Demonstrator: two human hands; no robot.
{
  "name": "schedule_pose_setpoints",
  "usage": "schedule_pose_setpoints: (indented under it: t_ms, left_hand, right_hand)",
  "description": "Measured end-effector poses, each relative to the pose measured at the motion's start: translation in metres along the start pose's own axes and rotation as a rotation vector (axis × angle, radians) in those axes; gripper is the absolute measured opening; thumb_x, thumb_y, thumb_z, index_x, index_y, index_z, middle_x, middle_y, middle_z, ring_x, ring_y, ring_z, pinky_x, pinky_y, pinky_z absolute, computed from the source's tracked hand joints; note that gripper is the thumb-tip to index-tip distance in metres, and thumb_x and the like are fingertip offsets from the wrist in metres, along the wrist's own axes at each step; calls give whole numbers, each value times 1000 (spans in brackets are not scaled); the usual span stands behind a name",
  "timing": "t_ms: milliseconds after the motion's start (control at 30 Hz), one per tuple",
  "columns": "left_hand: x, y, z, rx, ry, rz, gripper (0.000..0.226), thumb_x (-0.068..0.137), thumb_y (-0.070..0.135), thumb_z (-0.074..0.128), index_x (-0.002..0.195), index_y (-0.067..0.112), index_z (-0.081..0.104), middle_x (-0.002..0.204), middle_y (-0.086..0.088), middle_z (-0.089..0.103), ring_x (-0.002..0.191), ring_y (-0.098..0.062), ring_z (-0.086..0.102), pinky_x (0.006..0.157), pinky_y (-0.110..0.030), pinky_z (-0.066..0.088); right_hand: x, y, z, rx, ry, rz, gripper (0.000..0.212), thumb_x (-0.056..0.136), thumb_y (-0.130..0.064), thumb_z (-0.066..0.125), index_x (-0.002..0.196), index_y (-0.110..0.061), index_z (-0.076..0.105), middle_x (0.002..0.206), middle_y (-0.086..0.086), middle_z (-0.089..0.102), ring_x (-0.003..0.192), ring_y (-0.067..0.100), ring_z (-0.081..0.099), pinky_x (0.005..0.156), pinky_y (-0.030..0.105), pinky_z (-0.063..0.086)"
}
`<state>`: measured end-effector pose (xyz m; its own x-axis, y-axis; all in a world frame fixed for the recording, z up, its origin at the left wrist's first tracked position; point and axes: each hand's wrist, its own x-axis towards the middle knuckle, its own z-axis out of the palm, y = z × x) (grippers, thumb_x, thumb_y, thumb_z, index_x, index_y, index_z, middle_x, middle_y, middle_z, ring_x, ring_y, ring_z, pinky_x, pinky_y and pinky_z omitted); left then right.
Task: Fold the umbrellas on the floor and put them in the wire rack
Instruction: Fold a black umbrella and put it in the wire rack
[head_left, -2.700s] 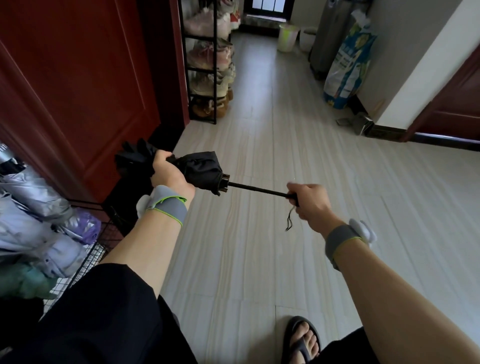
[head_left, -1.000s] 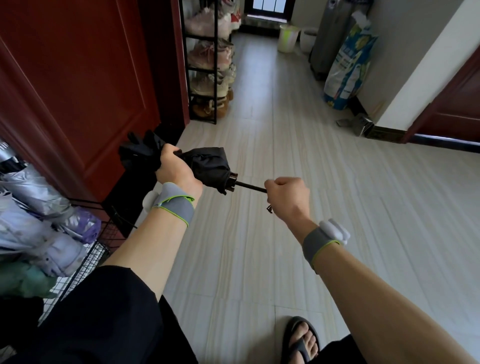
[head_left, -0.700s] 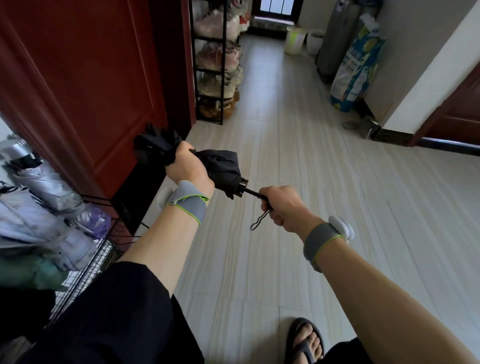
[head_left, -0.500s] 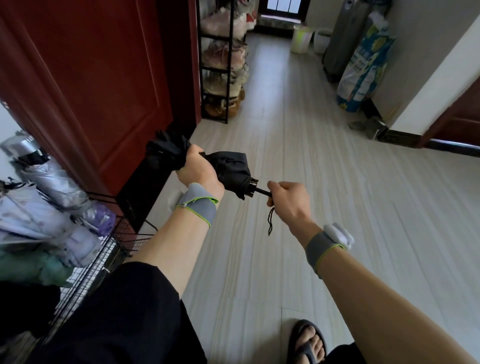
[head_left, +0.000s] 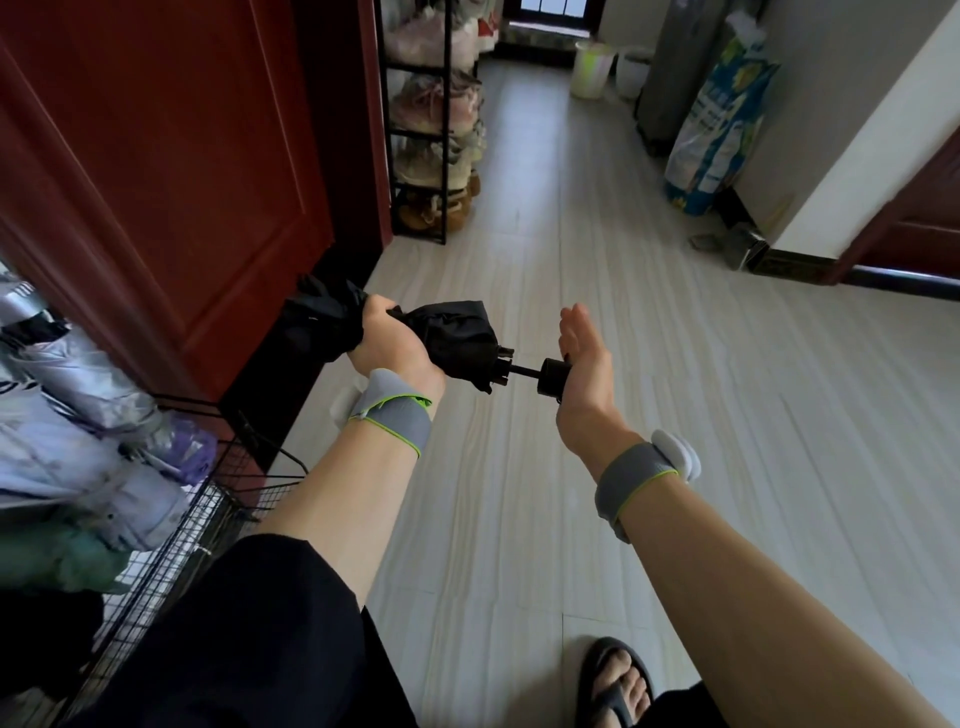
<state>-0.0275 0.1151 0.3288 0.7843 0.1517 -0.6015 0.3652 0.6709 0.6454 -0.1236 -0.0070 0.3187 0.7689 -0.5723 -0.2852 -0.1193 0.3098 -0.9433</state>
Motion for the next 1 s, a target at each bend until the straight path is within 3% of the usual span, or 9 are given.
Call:
schedule_pose_setpoints:
  t_ms: [133,300,533,633,700,800,900,933,1000]
  left_hand:
    - [-1,-8,4,15,0,-7,40,82,25,64,117,6,64,91,-3,60,74,-25,59,48,-20,42]
    - [-2,-16,7,5,-17,-9,45,83,25,63,123,6,63,91,-3,61,68,-23,59,41,-17,41]
    - [11,-15,6,-46,-104,-27,30,80,25,69,106,10,64,84,-3,61,62,-22,59,44,-20,46]
    - [23,-12,2,-104,-233,-77,35,76,28,77,102,14,58,76,-3,59,61,-21,60,56,-27,54]
    - [29,-8,-4,-84,-322,-112,47,68,33,84,104,16,59,78,-4,59,65,-22,62,64,-32,57]
    - [26,-4,-9,22,-397,-116,54,62,36,88,104,15,60,79,-3,59,65,-21,61,63,-31,55]
    - [15,6,-16,52,-429,-94,56,62,36,89,107,15,62,84,-4,60,69,-22,62,66,-32,56]
    - [10,9,-19,63,-429,-82,57,63,36,89,109,15,63,86,-5,61,73,-24,63,67,-32,56]
    - [6,15,-23,85,-414,-78,62,65,36,91,116,12,66,96,-7,68,83,-26,68,73,-33,58]
  right_hand:
    - [-1,1,8,22,-61,25,63,103,-56,40,158,-26,36,165,-7,31,148,11,32,121,37,18]
    - [-1,3,12,49,-45,-3,64,103,-58,38,158,-25,37,165,-7,32,153,10,26,126,42,15]
    - [-2,2,10,-59,-116,23,59,104,-57,37,146,-19,53,152,-3,52,143,17,44,119,44,30]
    - [-5,1,7,-338,-171,25,52,102,-58,44,134,-20,59,131,-5,63,114,13,61,89,30,46]
    - [-7,4,5,-549,-215,-34,45,99,-58,52,123,-22,64,119,-6,65,106,10,63,82,26,47]
    - [-4,13,7,-694,-293,-115,75,86,-50,72,150,-24,43,148,-3,49,131,20,51,95,29,39]
    - [-7,21,23,-860,-406,-233,114,72,-37,86,160,-32,14,145,-10,43,127,15,50,97,33,46]
    - [-9,27,28,-978,-402,-282,112,72,-38,86,158,-33,15,143,-10,45,122,16,54,96,34,48]
    - [-8,36,32,-1150,-344,-353,76,77,-47,81,137,-29,38,130,0,61,105,24,65,87,38,55]
